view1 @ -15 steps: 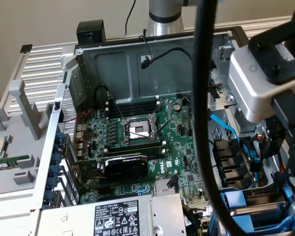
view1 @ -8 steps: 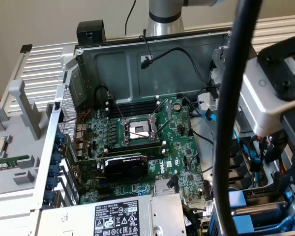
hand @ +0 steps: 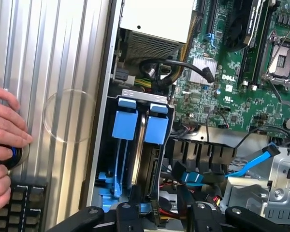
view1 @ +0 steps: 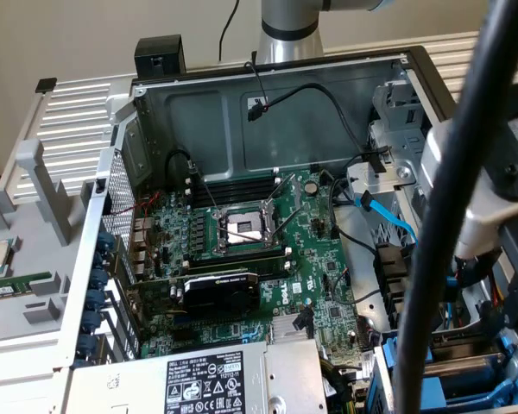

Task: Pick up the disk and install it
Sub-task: 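Insert the first disk wire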

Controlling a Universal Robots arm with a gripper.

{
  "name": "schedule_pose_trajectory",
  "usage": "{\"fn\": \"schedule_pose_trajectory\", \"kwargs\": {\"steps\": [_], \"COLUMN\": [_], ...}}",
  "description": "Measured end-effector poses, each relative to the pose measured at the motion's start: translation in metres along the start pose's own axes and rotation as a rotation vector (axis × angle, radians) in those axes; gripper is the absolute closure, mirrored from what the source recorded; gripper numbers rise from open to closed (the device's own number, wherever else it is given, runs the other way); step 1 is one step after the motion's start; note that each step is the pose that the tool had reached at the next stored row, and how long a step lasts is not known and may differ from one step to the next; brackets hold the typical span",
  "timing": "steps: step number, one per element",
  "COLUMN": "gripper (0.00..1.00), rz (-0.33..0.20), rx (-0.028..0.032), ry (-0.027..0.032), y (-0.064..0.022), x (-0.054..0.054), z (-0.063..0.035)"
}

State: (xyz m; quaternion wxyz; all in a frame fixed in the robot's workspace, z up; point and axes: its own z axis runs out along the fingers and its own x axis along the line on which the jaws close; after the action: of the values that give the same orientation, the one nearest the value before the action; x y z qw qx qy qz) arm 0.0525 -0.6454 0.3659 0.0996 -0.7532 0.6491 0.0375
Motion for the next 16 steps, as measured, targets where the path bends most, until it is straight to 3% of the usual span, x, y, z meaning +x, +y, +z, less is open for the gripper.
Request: {"fn": "schedule_pose_trajectory", "kwargs": {"steps": [4, 10, 16], "gripper": [0.57, 0.57, 0.57], "rz": [0.003, -0.006, -0.024], "rx": [-0.0077, -0.0222, -0.0314], "ry": [-0.0179, -0.0233, -0.0309], "y": [-0.0018, -0.0102, -0.0108], "x": [0.005, 0.008, 0.011], "z": [0.0017, 0.0053, 0.0098]}}
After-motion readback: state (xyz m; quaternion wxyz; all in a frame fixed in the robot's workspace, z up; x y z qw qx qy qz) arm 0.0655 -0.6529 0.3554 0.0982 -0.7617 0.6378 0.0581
